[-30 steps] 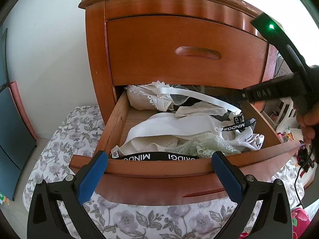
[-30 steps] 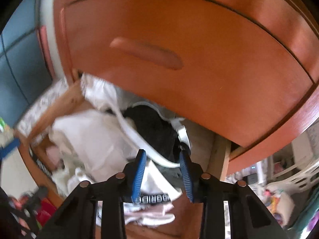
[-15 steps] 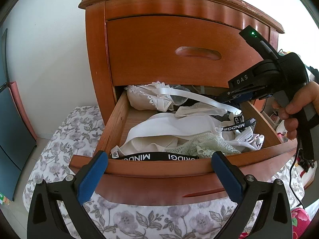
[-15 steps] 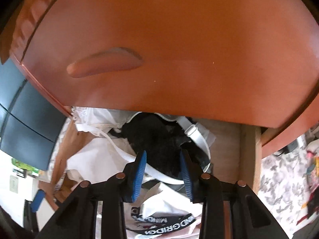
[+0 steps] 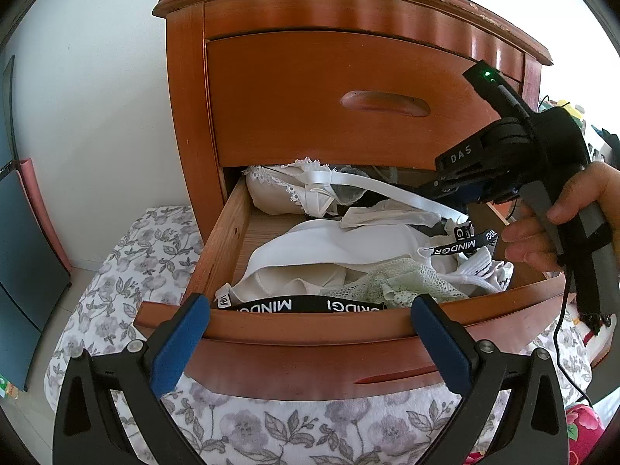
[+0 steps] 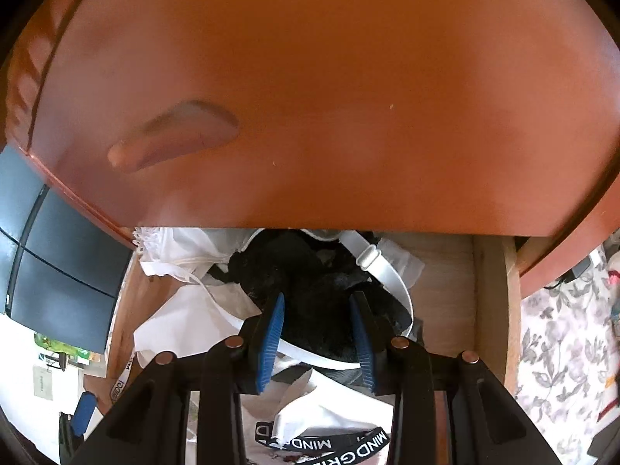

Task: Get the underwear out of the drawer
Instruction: 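Close the right gripper on the black lace garment in the drawer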

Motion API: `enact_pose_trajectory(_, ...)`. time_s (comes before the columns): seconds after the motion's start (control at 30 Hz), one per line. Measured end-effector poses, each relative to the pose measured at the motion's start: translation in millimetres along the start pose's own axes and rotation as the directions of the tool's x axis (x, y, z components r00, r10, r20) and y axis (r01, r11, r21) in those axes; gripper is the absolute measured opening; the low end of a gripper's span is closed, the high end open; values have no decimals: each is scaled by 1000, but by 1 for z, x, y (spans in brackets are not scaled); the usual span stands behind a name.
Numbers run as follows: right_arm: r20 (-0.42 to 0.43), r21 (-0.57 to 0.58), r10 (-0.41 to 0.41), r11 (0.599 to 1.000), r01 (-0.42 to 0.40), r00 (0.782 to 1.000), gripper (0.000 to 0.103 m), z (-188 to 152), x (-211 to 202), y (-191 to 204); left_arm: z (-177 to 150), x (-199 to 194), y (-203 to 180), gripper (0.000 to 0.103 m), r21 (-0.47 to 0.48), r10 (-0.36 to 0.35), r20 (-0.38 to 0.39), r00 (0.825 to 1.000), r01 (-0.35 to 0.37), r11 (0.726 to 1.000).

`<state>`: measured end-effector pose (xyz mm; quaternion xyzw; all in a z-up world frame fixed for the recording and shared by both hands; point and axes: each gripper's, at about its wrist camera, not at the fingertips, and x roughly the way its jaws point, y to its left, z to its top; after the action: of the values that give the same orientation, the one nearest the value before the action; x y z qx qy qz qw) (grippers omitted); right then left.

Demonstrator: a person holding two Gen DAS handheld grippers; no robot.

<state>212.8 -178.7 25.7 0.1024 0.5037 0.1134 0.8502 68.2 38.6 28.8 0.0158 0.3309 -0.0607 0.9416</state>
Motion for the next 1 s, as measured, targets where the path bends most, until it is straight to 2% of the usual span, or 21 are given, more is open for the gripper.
enact_pose_trajectory(0.17,-25,-25,-10,1000,10,1000,39,-2,9,5,0,0,0,103,0,0,0,1000,0,1000)
enact_pose_trajectory(0.33,-15,-77,-74,994,73,997,38,-4,21,16,0,0,0,103,0,0,0,1000,0,1000)
enact_pose_trajectory(0.37,-9,-76,-84,994,83,996,35,-4,21,17,0,0,0,103,0,0,0,1000,0,1000)
enact_pose_trajectory(0.5,11,-91,-100,991,101,995,12,-7,20,26,0,0,0,103,0,0,1,1000,0,1000)
enact_pose_trajectory(0.53,14,-93,-95,991,96,995,10,-7,19,28,0,0,0,103,0,0,1,1000,0,1000)
enact_pose_trajectory(0.63,21,-87,-90,992,91,996,9,-14,22,35,0,0,0,103,1,-1,0,1000,1,1000)
enact_pose_trajectory(1.0,93,-104,-104,988,113,990,7,-20,-7,39,0,0,0,103,1,-1,1,1000,1,1000)
